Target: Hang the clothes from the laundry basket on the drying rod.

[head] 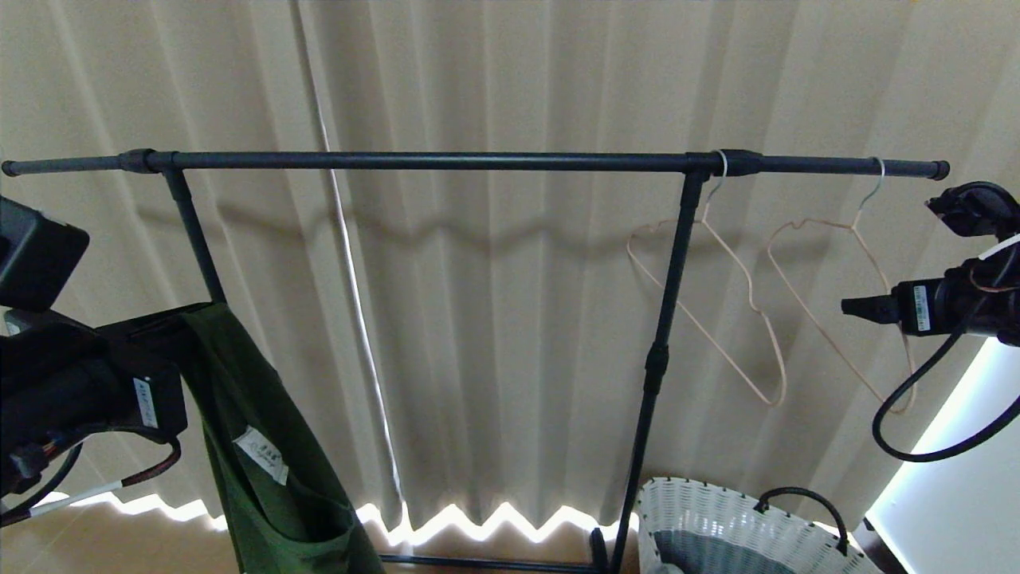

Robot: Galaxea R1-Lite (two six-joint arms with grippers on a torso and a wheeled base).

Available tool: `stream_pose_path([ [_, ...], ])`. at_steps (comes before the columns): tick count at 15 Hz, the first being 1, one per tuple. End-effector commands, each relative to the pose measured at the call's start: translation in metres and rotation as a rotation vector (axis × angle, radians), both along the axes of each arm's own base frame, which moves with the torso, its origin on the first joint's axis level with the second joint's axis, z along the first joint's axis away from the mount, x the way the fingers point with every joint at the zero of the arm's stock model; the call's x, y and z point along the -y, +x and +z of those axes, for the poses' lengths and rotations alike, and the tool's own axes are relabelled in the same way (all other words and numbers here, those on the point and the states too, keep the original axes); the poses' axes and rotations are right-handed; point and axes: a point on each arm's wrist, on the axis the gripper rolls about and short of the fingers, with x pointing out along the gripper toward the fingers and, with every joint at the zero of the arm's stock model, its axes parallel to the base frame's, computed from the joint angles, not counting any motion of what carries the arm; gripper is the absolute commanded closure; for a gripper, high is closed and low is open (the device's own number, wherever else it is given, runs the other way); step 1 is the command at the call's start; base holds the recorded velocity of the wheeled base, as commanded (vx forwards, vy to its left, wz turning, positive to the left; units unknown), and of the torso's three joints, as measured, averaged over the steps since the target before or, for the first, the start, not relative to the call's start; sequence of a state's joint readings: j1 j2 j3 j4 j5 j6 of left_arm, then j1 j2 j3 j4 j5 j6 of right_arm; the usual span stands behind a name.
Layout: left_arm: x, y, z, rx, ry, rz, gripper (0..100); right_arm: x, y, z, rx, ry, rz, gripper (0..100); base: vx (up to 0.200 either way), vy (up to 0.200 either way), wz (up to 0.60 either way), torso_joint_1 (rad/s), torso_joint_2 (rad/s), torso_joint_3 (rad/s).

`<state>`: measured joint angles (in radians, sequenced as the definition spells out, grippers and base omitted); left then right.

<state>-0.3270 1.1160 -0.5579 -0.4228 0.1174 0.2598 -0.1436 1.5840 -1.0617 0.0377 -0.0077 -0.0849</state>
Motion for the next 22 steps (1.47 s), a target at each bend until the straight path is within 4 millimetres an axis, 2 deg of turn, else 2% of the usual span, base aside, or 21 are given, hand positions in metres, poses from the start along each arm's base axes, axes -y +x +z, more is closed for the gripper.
stream_pose_path([
  [1, -0.0002, -0.002, 0.0006, 0.007, 0.002, -0.003, 100, 0.0012, 0.007, -0.008, -0.026, 0.012, -0.006, 0, 0.0, 0.0, 0.0, 0.0, 0.0, 0.0],
  [11, 0.0054, -0.0021, 0.0025, 0.014, 0.014, -0.038, 100, 0.0018, 0.0152, -0.0098, -0.021, 0.033, -0.014, 0, 0.0, 0.0, 0.0, 0.0, 0.0, 0.0],
  [12, 0.0063, -0.0024, 0.0025, 0.014, 0.014, -0.044, 100, 0.0017, 0.0142, -0.0084, -0.016, 0.037, -0.017, 100, 0.0, 0.0, 0.0, 0.0, 0.0, 0.0],
  [22, 0.0061, -0.0023, 0.0029, 0.016, 0.013, -0.043, 100, 0.0006, 0.008, -0.0012, 0.011, 0.052, -0.019, 100, 0.0, 0.0, 0.0, 0.0, 0.0, 0.0],
])
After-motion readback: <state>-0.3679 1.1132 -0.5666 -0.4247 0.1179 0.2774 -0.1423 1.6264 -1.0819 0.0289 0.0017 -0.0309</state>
